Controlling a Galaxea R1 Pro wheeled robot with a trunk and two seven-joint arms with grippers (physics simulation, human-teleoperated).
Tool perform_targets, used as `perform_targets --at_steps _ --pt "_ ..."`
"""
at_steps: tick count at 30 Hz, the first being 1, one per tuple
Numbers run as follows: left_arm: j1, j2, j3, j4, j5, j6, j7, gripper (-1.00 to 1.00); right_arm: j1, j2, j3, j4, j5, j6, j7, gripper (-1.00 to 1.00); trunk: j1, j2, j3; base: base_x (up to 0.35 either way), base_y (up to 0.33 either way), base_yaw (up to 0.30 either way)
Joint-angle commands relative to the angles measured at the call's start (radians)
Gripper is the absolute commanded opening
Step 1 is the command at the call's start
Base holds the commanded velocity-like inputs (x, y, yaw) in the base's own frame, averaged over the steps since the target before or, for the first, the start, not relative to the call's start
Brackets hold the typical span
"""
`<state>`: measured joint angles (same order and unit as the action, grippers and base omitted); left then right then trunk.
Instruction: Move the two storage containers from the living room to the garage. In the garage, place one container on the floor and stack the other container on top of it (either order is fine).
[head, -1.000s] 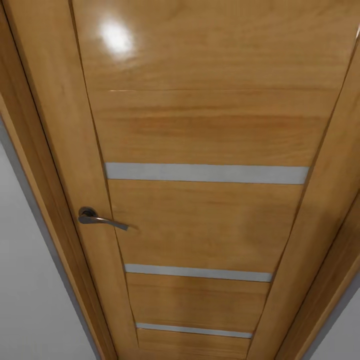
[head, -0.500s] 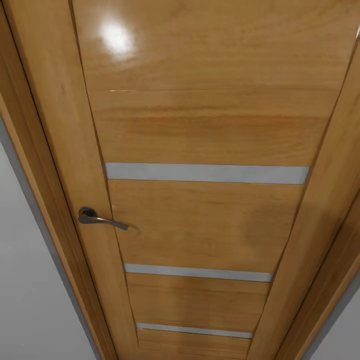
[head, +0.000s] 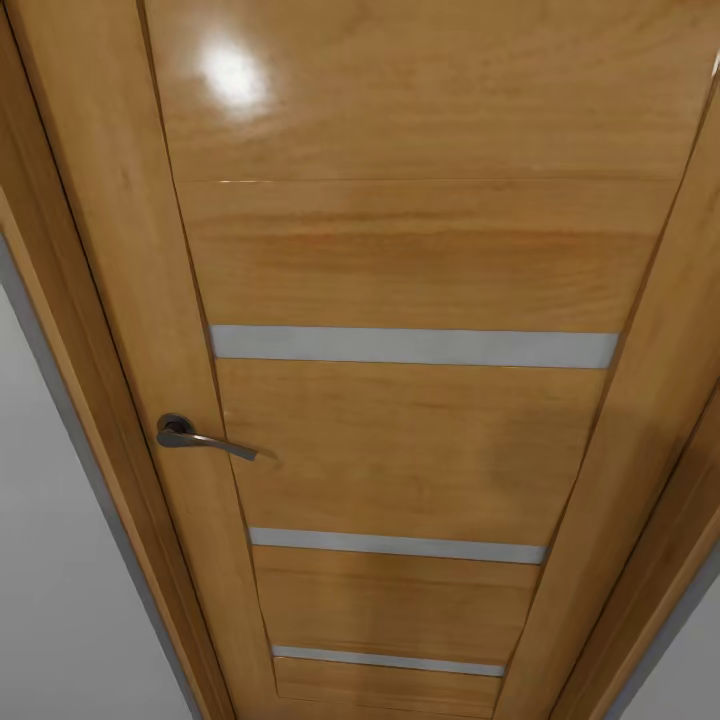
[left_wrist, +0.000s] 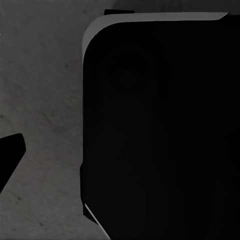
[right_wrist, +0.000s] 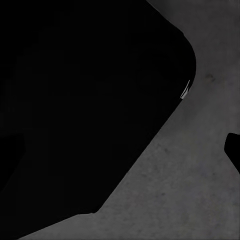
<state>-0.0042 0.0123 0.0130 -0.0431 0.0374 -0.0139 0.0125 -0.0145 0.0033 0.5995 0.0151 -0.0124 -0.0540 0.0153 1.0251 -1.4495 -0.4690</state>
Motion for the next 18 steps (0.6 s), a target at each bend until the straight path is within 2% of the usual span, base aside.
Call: perform_targets --at_steps 1,10,12,14,18 --pt "0.0 0.0 0.001 0.0 0.004 -0.001 0.002 1.0 -0.001 0.0 0.002 0.002 -0.001 -0.004 0.002 1.0 0.0 -0.001 -0.001 0.0 0.0 0.0" --pt "0.0 0.0 0.001 0.0 0.004 -0.001 0.003 1.0 -0.001 -0.005 0.003 -0.002 -0.002 -0.004 -0.007 1.0 0.0 -0.001 -0.001 0.0 0.0 0.0" --pt "0.0 0.0 0.001 0.0 0.004 -0.001 0.003 1.0 0.0 -0.006 0.004 -0.023 -0.001 -0.003 -0.04 1.0 0.0 -0.001 -0.001 0.0 0.0 0.0" --pt "0.0 0.0 0.001 0.0 0.004 -0.001 0.003 1.0 0.0 -0.007 0.004 -0.08 0.0 -0.002 -0.086 1.0 0.0 -0.001 -0.001 0.0 0.0 0.0" --pt "0.0 0.0 0.002 0.0 0.004 -0.001 0.003 1.0 0.001 -0.015 0.004 -0.296 0.0 0.005 -0.225 1.0 0.0 -0.001 -0.001 0.0 0.0 0.0"
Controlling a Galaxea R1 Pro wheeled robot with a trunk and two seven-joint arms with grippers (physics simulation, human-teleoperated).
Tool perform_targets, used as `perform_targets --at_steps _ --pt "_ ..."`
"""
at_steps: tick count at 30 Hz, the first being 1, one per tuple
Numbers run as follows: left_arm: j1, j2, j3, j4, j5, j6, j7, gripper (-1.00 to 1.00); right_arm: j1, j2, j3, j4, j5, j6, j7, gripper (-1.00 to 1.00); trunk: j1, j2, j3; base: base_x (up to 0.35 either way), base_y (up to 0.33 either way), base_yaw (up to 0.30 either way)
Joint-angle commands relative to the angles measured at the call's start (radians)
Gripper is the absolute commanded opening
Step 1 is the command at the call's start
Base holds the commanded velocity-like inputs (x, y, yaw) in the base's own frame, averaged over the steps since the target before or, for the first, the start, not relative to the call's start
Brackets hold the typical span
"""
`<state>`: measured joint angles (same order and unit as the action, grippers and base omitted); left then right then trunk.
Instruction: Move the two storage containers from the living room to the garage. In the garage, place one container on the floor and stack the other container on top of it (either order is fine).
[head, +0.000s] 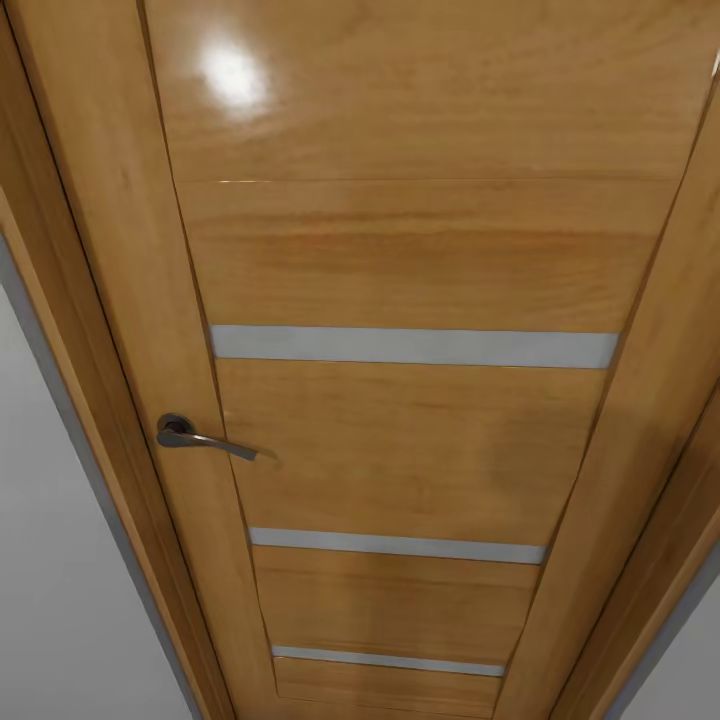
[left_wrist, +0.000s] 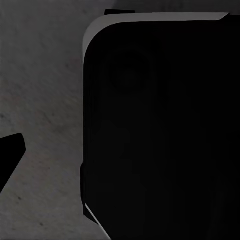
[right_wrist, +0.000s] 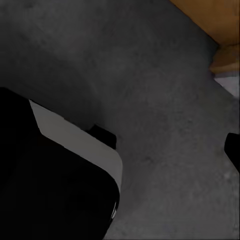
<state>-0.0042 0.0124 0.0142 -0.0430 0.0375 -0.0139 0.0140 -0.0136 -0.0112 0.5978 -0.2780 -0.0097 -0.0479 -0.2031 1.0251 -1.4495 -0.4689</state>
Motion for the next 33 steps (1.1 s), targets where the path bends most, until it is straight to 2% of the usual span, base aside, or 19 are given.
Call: perform_targets --at_steps 1,2,4,9,11,12,19,22,29,33 --pt "0.0 0.0 0.001 0.0 0.004 -0.001 0.001 1.0 0.0 -0.004 0.005 -0.033 -0.002 0.0 -0.022 1.0 0.0 -0.001 -0.001 0.0 0.0 0.0" --pt "0.0 0.0 0.001 0.0 0.004 -0.001 0.001 1.0 0.0 -0.028 0.004 -0.156 -0.002 0.005 -0.068 1.0 0.0 -0.001 -0.001 0.0 0.0 0.0" --pt "0.0 0.0 0.001 0.0 0.004 -0.001 0.001 1.0 0.0 -0.055 0.003 -0.268 -0.001 0.023 -0.092 1.0 0.0 -0.001 -0.001 0.0 0.0 0.0" --pt "0.0 0.0 0.0 0.0 0.004 -0.001 0.001 1.0 0.0 -0.1 0.001 -0.457 0.0 0.102 -0.124 1.0 0.0 -0.001 -0.001 0.0 0.0 0.0" --pt "0.0 0.0 0.0 0.0 0.004 -0.001 0.001 1.0 0.0 -0.127 0.0 -0.585 0.013 0.16 -0.149 1.0 0.0 -0.001 -0.001 0.0 0.0 0.0" --pt "0.0 0.0 0.0 0.0 0.004 -0.001 0.001 1.0 0.0 -0.138 -0.002 -0.681 0.04 0.205 -0.166 1.0 0.0 -0.001 -0.001 0.0 0.0 0.0" --pt "0.0 0.0 0.0 -0.001 0.004 -0.001 0.001 1.0 0.0 -0.144 -0.007 -0.894 0.124 0.325 -0.193 1.0 0.0 -0.001 -0.001 0.0 0.0 0.0" --pt "0.0 0.0 0.0 -0.001 0.004 -0.001 0.001 1.0 0.0 -0.145 -0.009 -1.026 0.171 0.399 -0.197 1.0 0.0 -0.001 -0.001 0.0 0.0 0.0" --pt "0.0 0.0 0.0 -0.001 0.004 -0.001 0.001 1.0 -0.012 -0.142 -0.032 -1.147 0.269 0.483 -0.196 1.0 0.0 -0.001 -0.001 0.0 0.0 0.0" --pt "0.0 0.0 0.0 -0.001 0.004 -0.001 0.001 1.0 -0.043 -0.141 -0.035 -1.156 0.277 0.503 -0.196 1.0 0.0 -0.001 -0.001 0.0 0.0 0.0"
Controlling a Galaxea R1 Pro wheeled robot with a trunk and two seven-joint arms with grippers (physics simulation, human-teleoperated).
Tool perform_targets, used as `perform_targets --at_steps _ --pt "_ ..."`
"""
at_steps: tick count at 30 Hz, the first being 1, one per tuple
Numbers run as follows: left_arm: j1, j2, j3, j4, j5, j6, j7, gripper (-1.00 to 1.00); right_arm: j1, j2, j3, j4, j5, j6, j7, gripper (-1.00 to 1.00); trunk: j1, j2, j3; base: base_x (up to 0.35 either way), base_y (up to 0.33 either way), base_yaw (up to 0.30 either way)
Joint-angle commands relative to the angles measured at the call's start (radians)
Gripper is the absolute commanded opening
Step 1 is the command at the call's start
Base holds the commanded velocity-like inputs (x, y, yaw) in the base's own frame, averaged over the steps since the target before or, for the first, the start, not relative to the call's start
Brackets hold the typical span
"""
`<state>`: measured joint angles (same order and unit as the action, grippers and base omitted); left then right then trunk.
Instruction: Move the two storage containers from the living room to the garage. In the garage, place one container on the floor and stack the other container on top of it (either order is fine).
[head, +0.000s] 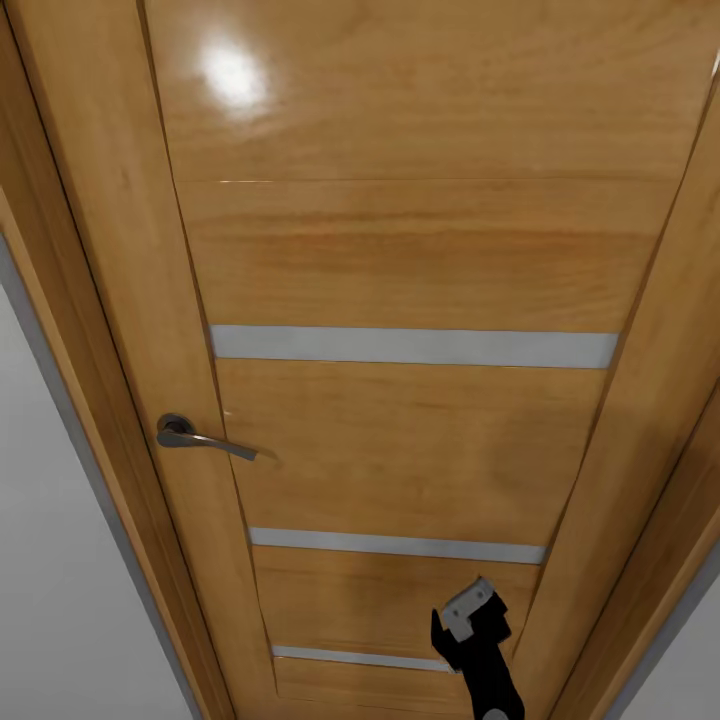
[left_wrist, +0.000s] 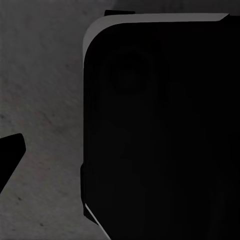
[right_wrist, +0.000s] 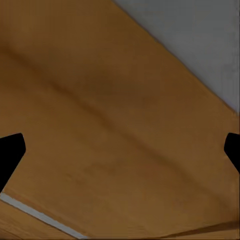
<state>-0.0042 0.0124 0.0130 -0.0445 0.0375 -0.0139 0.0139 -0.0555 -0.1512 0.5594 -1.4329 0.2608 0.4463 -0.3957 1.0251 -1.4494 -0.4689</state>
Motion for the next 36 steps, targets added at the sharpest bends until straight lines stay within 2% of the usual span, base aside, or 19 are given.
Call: perform_targets --at_steps 1,4,12,18,19,20,27,30,36 --pt "0.0 0.0 0.001 0.0 0.004 -0.001 0.001 1.0 -0.007 -0.001 0.003 -0.001 0.007 0.01 -0.003 1.0 0.0 -0.001 -0.001 0.0 0.0 0.0" --pt "0.0 0.0 0.001 0.0 0.004 -0.001 0.001 1.0 -0.049 -0.002 0.002 -0.003 0.009 0.018 -0.003 1.0 0.0 -0.001 -0.001 0.0 0.0 0.0" --pt "0.0 0.0 0.001 -0.004 0.004 -0.003 0.001 1.0 -0.107 0.003 0.001 -0.003 0.009 0.056 -0.005 1.0 0.0 -0.001 -0.001 0.0 0.0 0.0" --pt "0.0 0.0 0.001 -0.005 0.004 -0.003 0.001 1.0 -0.163 0.006 0.002 -0.001 0.013 0.115 -0.006 1.0 0.0 -0.001 -0.001 0.0 0.0 0.0" --pt "0.0 0.0 0.001 -0.005 0.004 -0.003 0.001 1.0 -0.182 0.008 0.002 0.001 0.013 0.136 -0.006 1.0 0.0 -0.001 -0.001 0.0 0.0 0.0" --pt "0.0 0.0 0.001 -0.005 0.004 -0.003 0.001 1.0 -0.227 0.015 0.002 0.004 0.013 0.195 -0.008 1.0 0.0 -0.001 -0.001 0.0 0.0 0.0" --pt "0.0 0.0 0.001 -0.005 0.004 -0.003 0.001 1.0 -0.248 0.019 0.002 0.011 0.013 0.208 -0.011 1.0 0.0 -0.001 -0.001 0.0 0.0 0.0" --pt "0.0 0.0 0.001 -0.005 0.004 -0.003 0.001 1.0 -0.27 0.029 0.003 0.015 0.013 0.21 -0.012 1.0 0.0 -0.001 -0.001 0.0 0.0 0.0" --pt "0.0 0.0 0.001 -0.005 0.004 -0.003 0.001 1.0 -0.271 0.031 0.007 -0.002 0.022 0.21 -0.012 1.0 0.0 -0.001 -0.001 0.0 0.0 0.0"
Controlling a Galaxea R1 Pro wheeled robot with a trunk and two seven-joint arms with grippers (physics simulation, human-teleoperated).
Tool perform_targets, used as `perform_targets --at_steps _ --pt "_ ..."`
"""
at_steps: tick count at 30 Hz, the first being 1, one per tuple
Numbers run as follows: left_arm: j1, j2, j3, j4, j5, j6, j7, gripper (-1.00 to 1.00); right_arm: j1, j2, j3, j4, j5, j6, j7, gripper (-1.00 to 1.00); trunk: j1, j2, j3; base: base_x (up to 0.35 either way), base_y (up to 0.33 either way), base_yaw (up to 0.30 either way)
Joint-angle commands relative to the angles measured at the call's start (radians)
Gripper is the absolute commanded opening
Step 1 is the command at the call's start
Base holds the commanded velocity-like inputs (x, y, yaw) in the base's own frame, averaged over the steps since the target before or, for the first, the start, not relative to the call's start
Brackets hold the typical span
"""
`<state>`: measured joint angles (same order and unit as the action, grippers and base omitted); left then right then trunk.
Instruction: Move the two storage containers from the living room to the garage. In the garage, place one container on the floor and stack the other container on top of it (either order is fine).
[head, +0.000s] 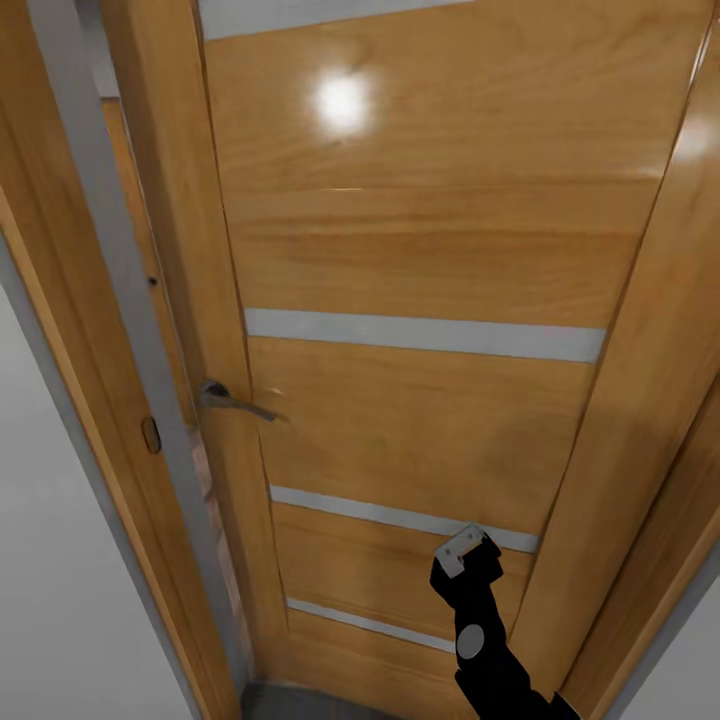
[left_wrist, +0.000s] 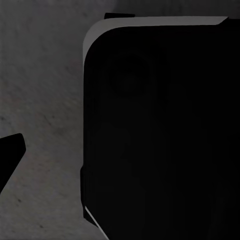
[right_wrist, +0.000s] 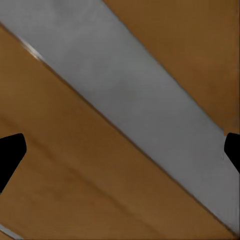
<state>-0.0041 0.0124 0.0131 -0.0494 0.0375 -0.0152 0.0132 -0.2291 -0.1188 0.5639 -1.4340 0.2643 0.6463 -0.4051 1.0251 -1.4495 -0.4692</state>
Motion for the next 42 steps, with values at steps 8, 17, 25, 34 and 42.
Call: perform_targets --at_steps 8,17,25,34,42 --pt "0.0 0.0 0.001 0.0 0.004 -0.002 0.001 1.0 -0.098 0.059 0.008 -0.002 0.114 0.015 -0.003 1.0 0.0 0.0 -0.001 0.0 0.0 0.0" --pt "0.0 -0.001 0.001 0.0 0.003 -0.002 0.001 1.0 -0.098 0.154 0.011 0.017 0.143 0.045 -0.002 1.0 0.0 0.0 -0.001 0.0 0.0 0.0" --pt "0.0 -0.002 0.0 0.0 0.002 -0.002 0.001 1.0 -0.18 0.208 0.009 0.143 0.139 0.044 0.001 1.0 0.0 0.0 -0.001 0.0 0.0 0.0" --pt "0.0 -0.002 0.0 0.0 0.002 -0.002 0.001 1.0 -0.298 0.21 0.004 0.315 0.132 0.029 0.002 1.0 0.0 0.0 -0.001 0.0 0.0 0.0" --pt "0.0 -0.002 0.0 0.0 0.002 -0.002 0.001 1.0 -0.33 0.211 0.001 0.347 0.13 0.029 0.002 1.0 0.0 0.0 -0.001 0.0 0.0 0.0"
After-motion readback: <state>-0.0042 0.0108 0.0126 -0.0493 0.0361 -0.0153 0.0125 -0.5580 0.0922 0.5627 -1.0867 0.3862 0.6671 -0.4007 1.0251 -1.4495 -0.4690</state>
